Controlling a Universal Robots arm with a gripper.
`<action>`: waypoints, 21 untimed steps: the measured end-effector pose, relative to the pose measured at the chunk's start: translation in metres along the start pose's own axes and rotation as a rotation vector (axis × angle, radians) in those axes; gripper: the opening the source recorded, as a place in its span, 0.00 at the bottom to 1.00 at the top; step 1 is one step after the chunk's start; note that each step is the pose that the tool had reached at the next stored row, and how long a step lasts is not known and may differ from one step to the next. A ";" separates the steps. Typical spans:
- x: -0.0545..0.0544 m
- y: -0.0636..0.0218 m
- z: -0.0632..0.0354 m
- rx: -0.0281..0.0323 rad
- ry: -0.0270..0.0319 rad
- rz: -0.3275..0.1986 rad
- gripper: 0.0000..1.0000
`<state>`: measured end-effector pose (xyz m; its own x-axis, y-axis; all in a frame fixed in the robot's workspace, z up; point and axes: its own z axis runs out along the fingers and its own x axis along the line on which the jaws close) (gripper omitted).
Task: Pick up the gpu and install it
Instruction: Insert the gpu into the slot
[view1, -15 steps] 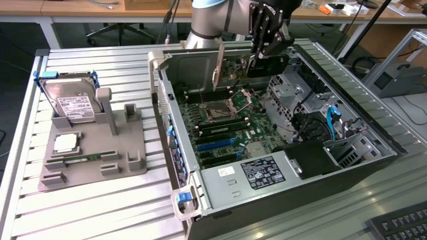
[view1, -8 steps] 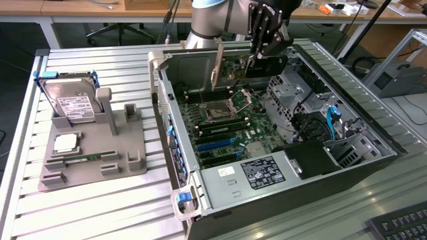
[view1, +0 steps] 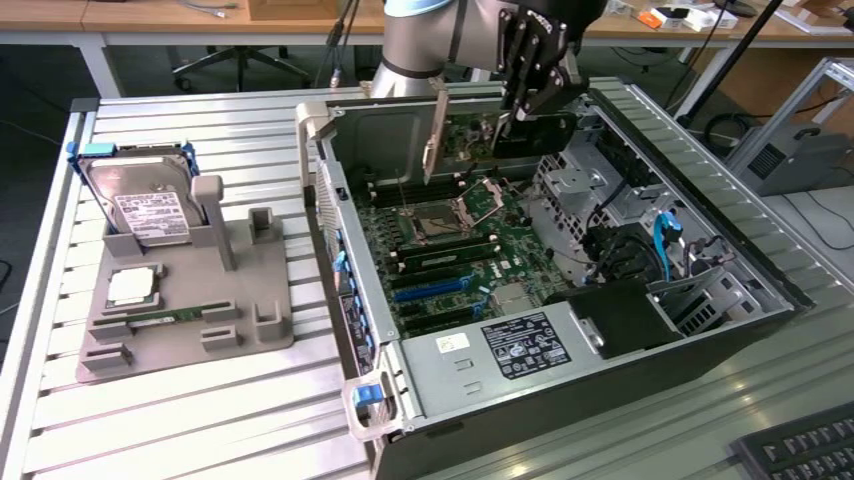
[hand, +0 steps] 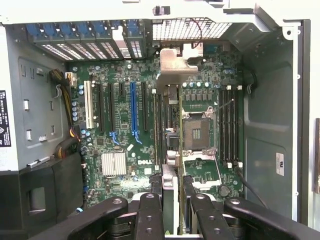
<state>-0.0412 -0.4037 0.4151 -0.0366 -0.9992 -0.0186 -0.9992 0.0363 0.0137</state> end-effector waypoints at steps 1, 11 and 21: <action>0.001 0.0000 0.0001 0.0000 0.0000 0.000 0.27; 0.005 -0.0002 0.0024 0.0000 0.0002 0.000 0.27; 0.009 -0.0004 0.0037 0.0000 0.0002 0.000 0.27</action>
<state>-0.0412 -0.4127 0.4113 -0.0366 -0.9992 -0.0184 -0.9992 0.0363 0.0136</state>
